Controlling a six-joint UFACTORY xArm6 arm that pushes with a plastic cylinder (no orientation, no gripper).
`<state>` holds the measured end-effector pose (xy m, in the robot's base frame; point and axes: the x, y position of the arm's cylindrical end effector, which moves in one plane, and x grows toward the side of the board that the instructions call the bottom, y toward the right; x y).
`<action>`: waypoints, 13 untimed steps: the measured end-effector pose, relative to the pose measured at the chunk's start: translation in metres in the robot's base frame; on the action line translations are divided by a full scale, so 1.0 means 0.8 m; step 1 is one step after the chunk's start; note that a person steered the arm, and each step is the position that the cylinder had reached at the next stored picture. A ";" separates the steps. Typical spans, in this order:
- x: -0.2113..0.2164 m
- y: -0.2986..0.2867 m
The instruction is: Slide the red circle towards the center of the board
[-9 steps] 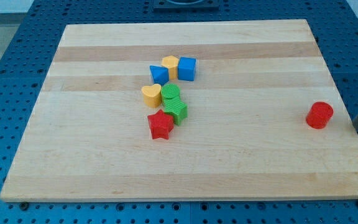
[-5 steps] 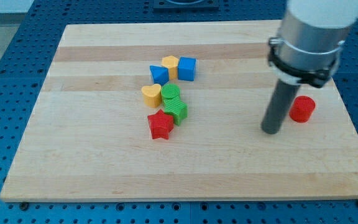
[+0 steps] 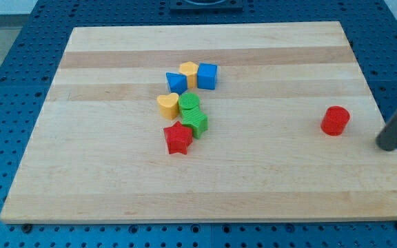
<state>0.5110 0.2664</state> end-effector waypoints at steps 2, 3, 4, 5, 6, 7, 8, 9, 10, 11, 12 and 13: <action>-0.015 -0.080; -0.060 -0.115; -0.078 -0.148; -0.058 -0.147; 0.003 -0.104; -0.042 -0.054; -0.130 -0.033; -0.130 -0.034; -0.121 -0.042; -0.058 -0.042; -0.055 -0.047; -0.071 -0.085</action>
<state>0.4542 0.1981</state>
